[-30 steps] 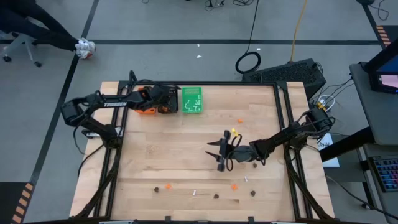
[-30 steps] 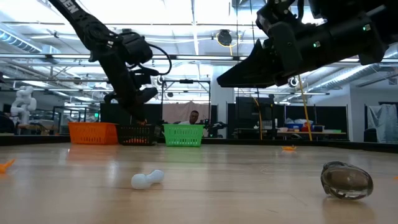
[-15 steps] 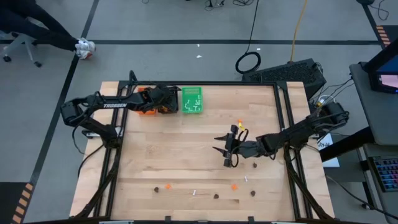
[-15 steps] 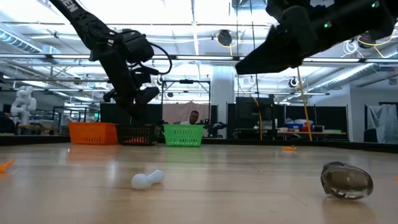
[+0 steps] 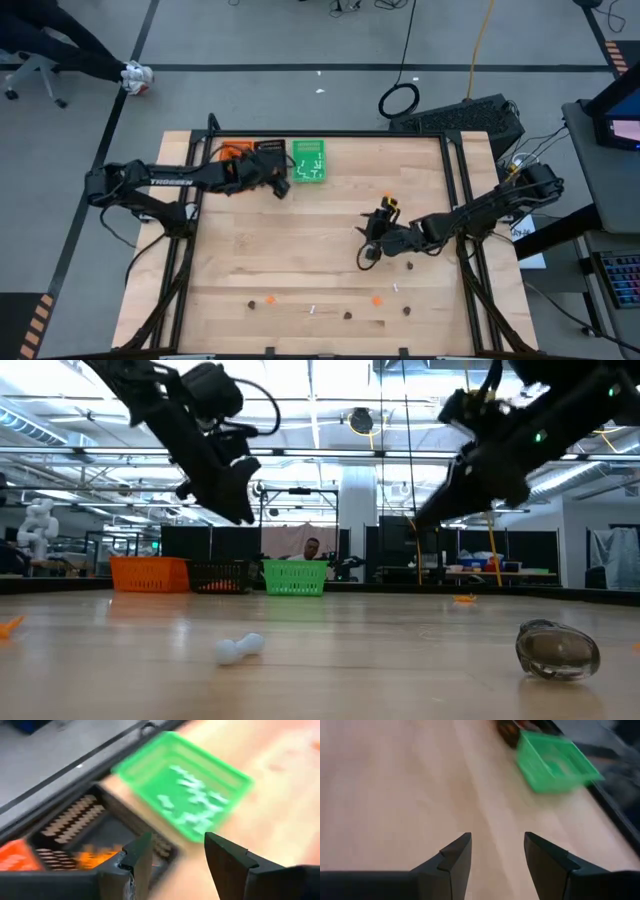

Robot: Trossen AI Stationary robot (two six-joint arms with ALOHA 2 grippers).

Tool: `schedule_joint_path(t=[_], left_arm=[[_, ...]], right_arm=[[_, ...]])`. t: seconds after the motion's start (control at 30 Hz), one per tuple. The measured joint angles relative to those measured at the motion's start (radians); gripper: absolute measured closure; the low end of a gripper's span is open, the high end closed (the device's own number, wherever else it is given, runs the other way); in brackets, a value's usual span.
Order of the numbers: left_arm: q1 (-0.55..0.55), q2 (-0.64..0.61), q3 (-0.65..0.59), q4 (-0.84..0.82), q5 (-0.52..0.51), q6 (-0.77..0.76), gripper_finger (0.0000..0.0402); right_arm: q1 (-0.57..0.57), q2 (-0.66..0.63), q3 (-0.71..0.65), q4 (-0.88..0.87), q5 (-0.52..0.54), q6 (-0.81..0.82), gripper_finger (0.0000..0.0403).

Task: Sort Halloween decoration
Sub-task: Put the orange spider toy into the black bin

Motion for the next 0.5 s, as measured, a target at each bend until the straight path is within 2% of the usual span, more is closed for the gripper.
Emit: schedule_joint_path(t=[0.13, 0.33, 0.5], left_arm=[[-0.146, 0.000, 0.000, 0.001, -0.007, -0.001, 0.0226], [-0.389, 0.000, 0.000, 0.055, -0.151, -0.044, 0.0226], [-0.518, 0.006, 0.000, 0.135, -0.255, -0.072, 0.0226]], right_arm=[[-0.050, 0.000, 0.000, -0.115, 0.032, 0.060, 0.0234], [-0.164, 0.000, 0.000, -0.199, -0.101, 0.060, 0.0234], [-0.245, 0.000, 0.000, -0.224, -0.199, 0.028, 0.0234]])
